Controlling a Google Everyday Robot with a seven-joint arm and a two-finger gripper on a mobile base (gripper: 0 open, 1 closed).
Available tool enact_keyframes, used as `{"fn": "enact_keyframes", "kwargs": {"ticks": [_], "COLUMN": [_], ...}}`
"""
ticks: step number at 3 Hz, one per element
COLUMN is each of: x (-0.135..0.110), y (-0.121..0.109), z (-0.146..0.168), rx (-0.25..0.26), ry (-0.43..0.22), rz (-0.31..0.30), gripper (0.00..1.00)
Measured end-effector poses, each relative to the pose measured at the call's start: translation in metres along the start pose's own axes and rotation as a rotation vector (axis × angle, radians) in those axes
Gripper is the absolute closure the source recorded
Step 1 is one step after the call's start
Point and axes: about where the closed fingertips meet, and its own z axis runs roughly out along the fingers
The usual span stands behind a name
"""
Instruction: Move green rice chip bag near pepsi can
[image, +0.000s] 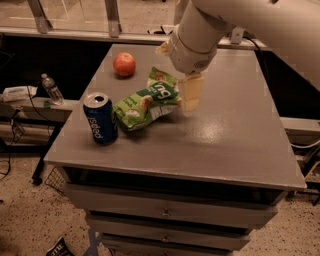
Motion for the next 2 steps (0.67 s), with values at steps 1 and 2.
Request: {"fn": "enact_keyframes", "kwargs": {"ticks": [1,2], "x": [0.048,0.098], "y": [0.012,0.035], "z": [-0.021,-0.024], "rx": [0.008,-0.003], "ry": [0.033,0.021], "rz": [0.123,0.274], "gripper": [0.00,0.00]}}
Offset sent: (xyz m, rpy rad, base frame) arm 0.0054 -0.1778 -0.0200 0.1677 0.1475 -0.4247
